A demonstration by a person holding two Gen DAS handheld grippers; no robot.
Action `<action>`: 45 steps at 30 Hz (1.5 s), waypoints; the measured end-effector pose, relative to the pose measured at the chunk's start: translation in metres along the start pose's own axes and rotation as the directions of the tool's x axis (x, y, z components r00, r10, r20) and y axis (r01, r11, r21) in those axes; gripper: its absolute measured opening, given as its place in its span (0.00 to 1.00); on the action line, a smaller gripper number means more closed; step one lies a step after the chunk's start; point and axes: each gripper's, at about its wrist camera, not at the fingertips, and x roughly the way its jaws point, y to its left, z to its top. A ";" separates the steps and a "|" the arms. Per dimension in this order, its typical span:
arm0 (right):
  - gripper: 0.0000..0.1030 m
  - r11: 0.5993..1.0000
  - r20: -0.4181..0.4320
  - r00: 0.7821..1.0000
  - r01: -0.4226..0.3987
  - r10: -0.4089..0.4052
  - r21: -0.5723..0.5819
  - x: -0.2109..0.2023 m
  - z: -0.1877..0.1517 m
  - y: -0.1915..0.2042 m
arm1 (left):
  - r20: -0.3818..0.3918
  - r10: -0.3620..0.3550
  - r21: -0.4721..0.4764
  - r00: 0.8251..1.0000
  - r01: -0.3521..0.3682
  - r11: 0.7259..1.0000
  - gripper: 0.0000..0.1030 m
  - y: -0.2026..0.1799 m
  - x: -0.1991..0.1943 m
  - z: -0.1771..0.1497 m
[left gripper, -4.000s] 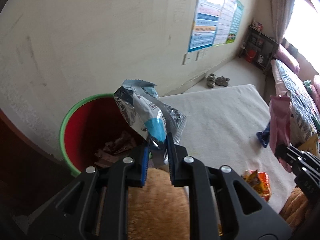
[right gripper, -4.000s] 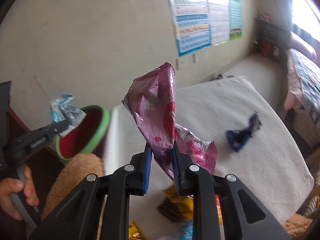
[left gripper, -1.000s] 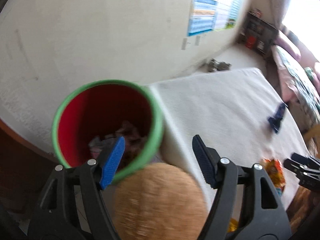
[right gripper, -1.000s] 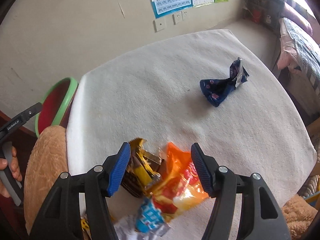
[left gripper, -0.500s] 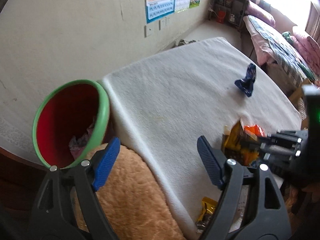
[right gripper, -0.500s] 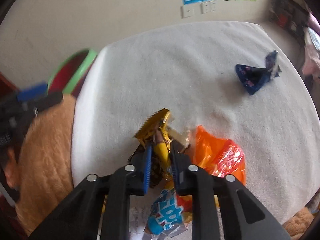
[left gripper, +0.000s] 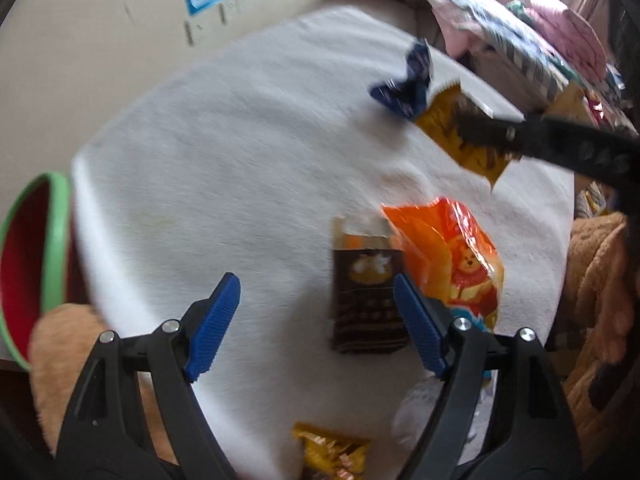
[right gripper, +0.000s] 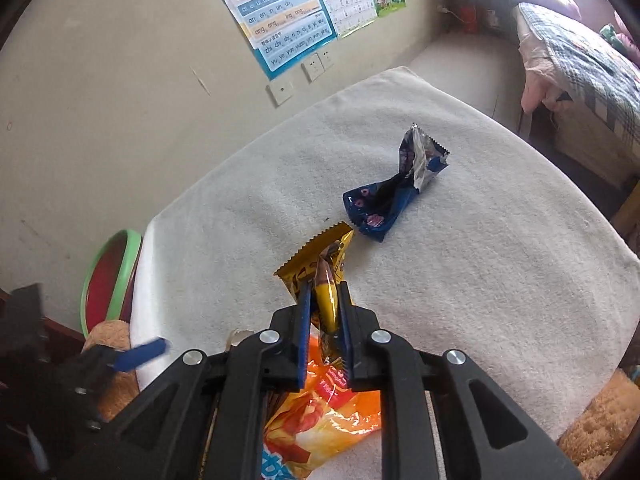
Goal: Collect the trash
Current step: 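Grasp the brown box with the left tool while the right tool grasps the gold wrapper, then carry the brown box and gold wrapper over the red bucket and release both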
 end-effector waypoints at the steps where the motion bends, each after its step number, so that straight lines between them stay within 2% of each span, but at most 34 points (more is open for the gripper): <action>1: 0.13 1.000 0.000 1.000 0.004 -0.004 -0.008 0.002 -0.002 0.004 | -0.015 -0.009 0.003 1.000 0.009 1.000 0.74 -0.004 0.007 0.000; 7: 0.14 1.000 -0.015 1.000 -0.006 0.005 -0.031 0.009 -0.003 0.010 | -0.040 -0.014 0.004 0.999 0.014 1.000 0.73 -0.016 0.031 -0.004; 8: 0.14 1.000 -0.017 1.000 -0.006 0.005 -0.030 0.009 -0.003 0.010 | -0.045 -0.022 -0.013 0.999 0.022 1.000 0.63 -0.014 0.033 -0.005; 9: 0.14 1.000 -0.017 1.000 -0.007 0.006 -0.028 0.009 -0.003 0.009 | -0.044 -0.049 -0.047 0.998 0.047 0.998 0.59 -0.009 0.034 -0.005; 11: 0.14 1.000 -0.016 1.000 -0.010 0.009 -0.021 0.009 -0.004 0.008 | -0.042 -0.056 -0.074 0.998 0.052 0.996 0.45 -0.002 0.031 -0.003; 15: 0.14 1.000 -0.027 0.999 -0.029 0.029 0.000 0.010 -0.006 0.007 | -0.003 -0.018 -0.110 1.000 0.017 0.994 0.43 0.011 0.016 0.000; 20: 0.14 0.999 -0.026 0.999 -0.032 0.032 -0.001 0.009 -0.008 0.010 | 0.097 0.052 -0.145 0.994 -0.037 0.989 0.44 0.029 -0.024 0.006; 24: 0.14 1.000 0.005 1.000 -0.010 0.010 -0.009 0.002 -0.008 0.010 | 0.199 0.113 -0.172 0.973 -0.078 0.982 0.44 0.048 -0.068 0.010; 30: 0.14 0.999 0.013 1.000 0.015 -0.014 -0.028 -0.001 -0.012 0.011 | 0.293 0.147 -0.216 0.945 -0.084 0.973 0.44 0.068 -0.110 0.016; 35: 0.14 0.998 0.017 0.999 0.028 -0.027 -0.062 -0.007 -0.013 0.018 | 0.333 0.168 -0.232 0.928 -0.092 0.968 0.44 0.072 -0.125 0.016; 40: 0.14 0.991 0.072 0.996 0.054 -0.045 -0.126 -0.027 -0.007 0.037 | 0.360 0.201 -0.238 0.911 -0.118 0.964 0.44 0.077 -0.134 0.014; 45: 0.14 0.987 0.109 0.994 0.039 -0.021 -0.157 -0.043 0.000 0.055 | 0.354 0.217 -0.254 0.910 -0.130 0.958 0.44 0.087 -0.132 0.013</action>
